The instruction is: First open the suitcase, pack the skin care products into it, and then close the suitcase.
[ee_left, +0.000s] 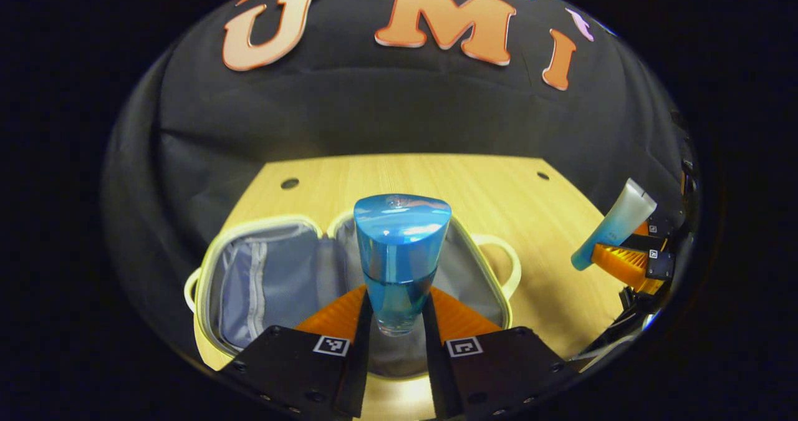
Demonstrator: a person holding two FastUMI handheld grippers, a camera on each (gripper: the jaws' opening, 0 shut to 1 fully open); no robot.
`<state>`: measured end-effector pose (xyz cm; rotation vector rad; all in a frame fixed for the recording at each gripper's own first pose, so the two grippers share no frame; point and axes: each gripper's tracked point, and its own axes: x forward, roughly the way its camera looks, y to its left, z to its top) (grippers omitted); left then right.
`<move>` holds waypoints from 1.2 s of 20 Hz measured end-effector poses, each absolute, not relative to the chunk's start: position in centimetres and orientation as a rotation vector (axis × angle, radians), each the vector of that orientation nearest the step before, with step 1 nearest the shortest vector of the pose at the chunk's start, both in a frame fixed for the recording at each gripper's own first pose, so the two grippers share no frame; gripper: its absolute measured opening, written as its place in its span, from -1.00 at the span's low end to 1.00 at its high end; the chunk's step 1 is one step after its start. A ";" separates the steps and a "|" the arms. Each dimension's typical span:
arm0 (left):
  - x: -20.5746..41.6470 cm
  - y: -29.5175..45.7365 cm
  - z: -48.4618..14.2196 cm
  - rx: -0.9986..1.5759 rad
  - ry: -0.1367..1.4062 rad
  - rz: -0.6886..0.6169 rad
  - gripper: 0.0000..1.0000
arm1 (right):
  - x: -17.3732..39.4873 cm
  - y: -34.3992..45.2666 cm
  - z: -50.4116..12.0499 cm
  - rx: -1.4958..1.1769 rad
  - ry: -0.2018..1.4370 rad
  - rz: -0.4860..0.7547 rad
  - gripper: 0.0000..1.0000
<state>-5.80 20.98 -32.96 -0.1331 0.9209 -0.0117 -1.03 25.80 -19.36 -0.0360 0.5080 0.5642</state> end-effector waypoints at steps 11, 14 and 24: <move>-8.7 19.4 -40.0 -0.218 1.167 -0.160 -0.17 | -4.5 31.7 -19.7 0.024 0.636 0.498 -0.36; -8.7 19.6 -40.8 -0.217 1.204 -0.137 -0.17 | -4.3 32.2 -20.1 0.031 0.671 0.527 -0.26; -6.7 19.6 -43.7 -0.219 1.298 -0.019 -0.17 | -0.6 33.8 -21.5 0.120 0.725 0.625 -0.36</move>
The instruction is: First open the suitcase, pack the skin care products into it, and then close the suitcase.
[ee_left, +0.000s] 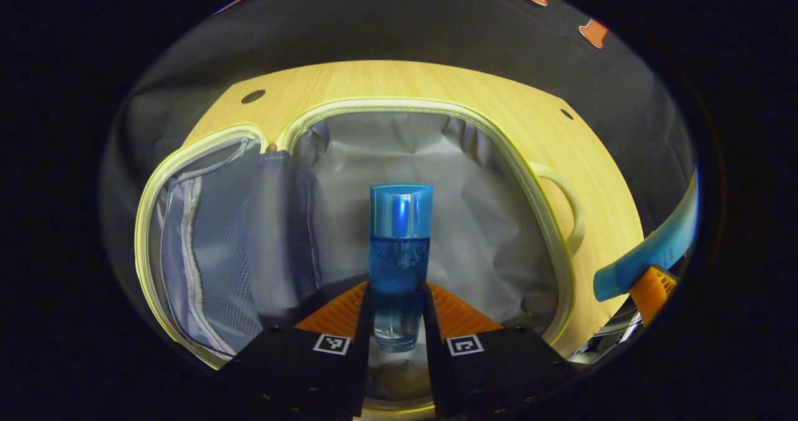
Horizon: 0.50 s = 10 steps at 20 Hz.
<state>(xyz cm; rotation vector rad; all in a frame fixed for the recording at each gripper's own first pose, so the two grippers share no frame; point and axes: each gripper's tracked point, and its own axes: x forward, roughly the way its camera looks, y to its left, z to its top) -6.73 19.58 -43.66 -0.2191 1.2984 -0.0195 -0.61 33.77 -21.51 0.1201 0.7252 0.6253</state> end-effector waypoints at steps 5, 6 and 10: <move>-6.8 20.2 -44.7 -0.196 1.360 0.073 -0.17 | 0.9 34.0 -22.4 0.154 0.754 0.656 -0.26; -7.0 20.4 -44.7 -0.185 1.375 0.087 -0.15 | 1.1 34.0 -22.6 0.158 0.761 0.664 -0.26; -6.7 19.9 -43.9 -0.210 1.349 0.075 -0.03 | 1.4 34.8 -23.7 0.163 0.802 0.708 -0.26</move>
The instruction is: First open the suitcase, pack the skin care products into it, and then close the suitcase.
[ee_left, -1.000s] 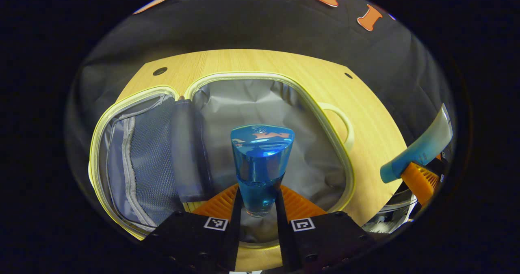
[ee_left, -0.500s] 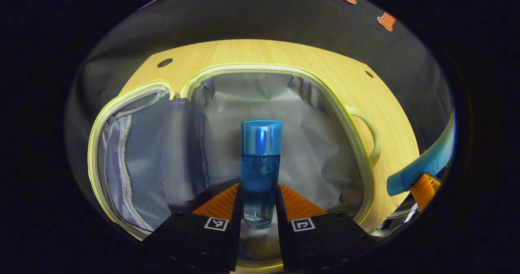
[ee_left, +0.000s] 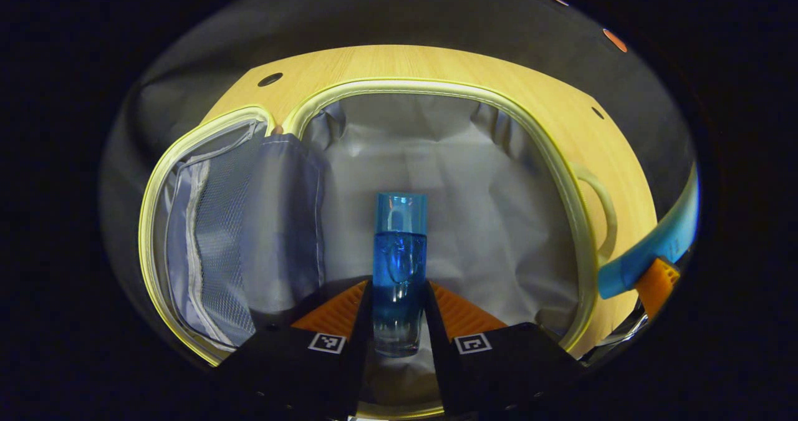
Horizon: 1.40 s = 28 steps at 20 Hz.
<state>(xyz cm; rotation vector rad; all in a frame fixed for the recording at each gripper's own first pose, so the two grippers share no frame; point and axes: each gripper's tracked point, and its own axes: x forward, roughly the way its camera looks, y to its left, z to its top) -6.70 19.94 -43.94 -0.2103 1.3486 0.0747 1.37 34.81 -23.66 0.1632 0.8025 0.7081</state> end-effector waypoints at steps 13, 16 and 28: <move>-9.6 29.0 -28.6 -0.311 1.001 0.251 0.69 | 0.2 40.4 -26.6 0.216 1.005 0.825 -0.26; -11.8 31.6 -25.2 -0.330 0.974 0.338 0.69 | -0.3 41.2 -28.0 0.225 1.090 0.828 -0.26; -19.6 40.6 -19.4 -0.405 0.935 0.531 0.69 | 1.2 43.5 -32.1 0.276 1.356 0.647 -0.27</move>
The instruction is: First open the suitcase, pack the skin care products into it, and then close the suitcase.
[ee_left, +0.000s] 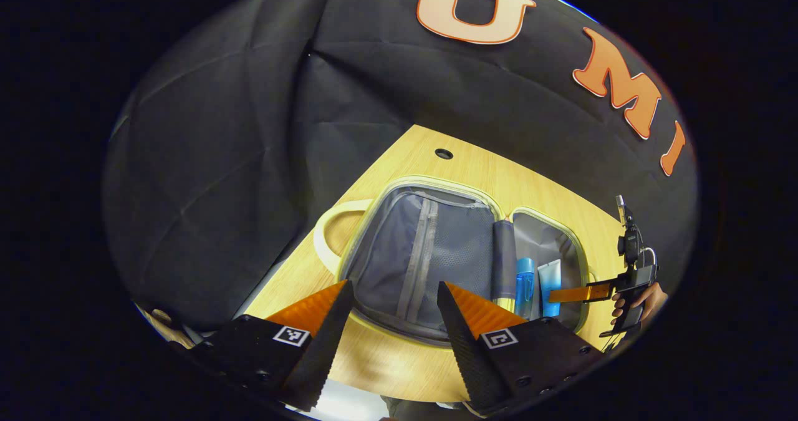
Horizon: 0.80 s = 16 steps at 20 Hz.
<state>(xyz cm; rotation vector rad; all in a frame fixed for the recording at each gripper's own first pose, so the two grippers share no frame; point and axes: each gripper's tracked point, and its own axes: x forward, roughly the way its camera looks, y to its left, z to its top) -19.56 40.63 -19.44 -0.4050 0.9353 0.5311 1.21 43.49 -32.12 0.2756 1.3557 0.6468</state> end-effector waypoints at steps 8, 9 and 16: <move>-19.6 45.7 -20.0 -0.412 0.906 0.534 0.69 | 1.8 40.5 -27.3 0.362 1.237 0.589 0.55; -19.5 46.5 -20.4 -0.424 0.906 0.532 0.77 | 1.8 39.7 -26.4 0.360 1.195 0.584 0.63; -19.2 50.8 -24.3 -0.732 0.860 0.522 0.75 | 1.8 34.3 -16.9 0.428 0.868 0.528 0.89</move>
